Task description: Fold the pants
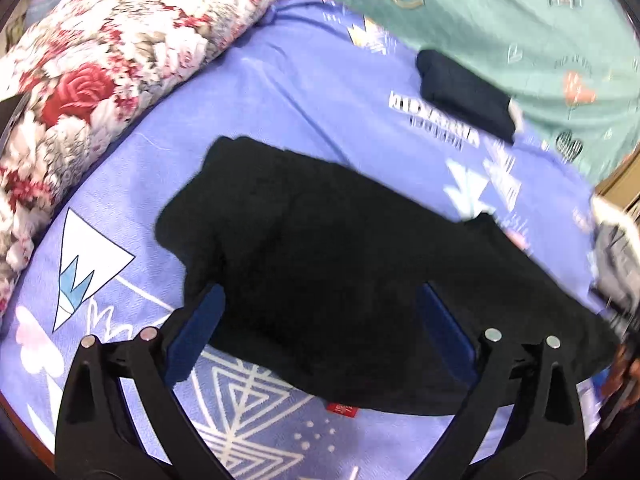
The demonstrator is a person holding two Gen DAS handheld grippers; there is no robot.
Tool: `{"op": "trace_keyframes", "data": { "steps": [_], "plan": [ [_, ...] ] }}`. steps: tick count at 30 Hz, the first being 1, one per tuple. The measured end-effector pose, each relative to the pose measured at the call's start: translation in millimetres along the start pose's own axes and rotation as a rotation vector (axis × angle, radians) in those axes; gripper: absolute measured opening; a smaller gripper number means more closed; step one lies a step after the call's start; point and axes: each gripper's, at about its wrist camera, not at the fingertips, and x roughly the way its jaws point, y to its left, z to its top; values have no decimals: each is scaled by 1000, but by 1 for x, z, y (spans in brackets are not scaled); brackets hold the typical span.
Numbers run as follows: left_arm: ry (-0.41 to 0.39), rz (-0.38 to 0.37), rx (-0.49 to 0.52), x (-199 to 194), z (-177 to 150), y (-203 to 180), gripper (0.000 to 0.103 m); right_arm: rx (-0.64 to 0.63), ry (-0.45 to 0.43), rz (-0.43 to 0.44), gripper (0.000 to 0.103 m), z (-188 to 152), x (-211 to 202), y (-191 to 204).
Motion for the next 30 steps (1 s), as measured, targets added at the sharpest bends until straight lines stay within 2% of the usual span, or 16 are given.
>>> {"op": "trace_keyframes", "data": {
  "steps": [3,6,9,12,16,18,19,20,22,24,25,26,28,30],
  "plan": [
    [22,-3,8,13,-6,-5,98,-77,39,95,43,34,56,40],
    [57,4,0,29,-13,-6,98,-121,102,148,43,46,101,72],
    [71,25,22,37,-22,-4,98,-160,138,147,43,52,125,89],
    [66,20,44,38,-25,-2,98,-202,141,137,47,56,141,103],
    [67,9,49,39,-25,0,98,-303,172,127,47,50,153,121],
    [67,12,57,40,-25,0,98,-385,175,102,36,46,156,132],
    [66,16,63,40,-25,-1,99,-411,177,81,17,44,158,135],
    [65,18,68,40,-25,-1,99,-438,182,57,7,43,160,138],
    [63,24,79,40,-26,-3,99,-472,130,38,6,46,152,140],
    [60,18,85,40,-27,-3,99,-390,26,68,5,69,131,129],
    [57,13,93,40,-28,-3,99,-349,17,103,5,78,126,122],
    [56,9,97,40,-28,-3,99,-354,-6,92,5,81,126,120],
    [63,13,106,42,-26,-5,99,-386,3,34,5,78,142,123],
    [70,26,121,44,-26,-7,99,-356,46,-5,5,75,169,117]
  ]
}}
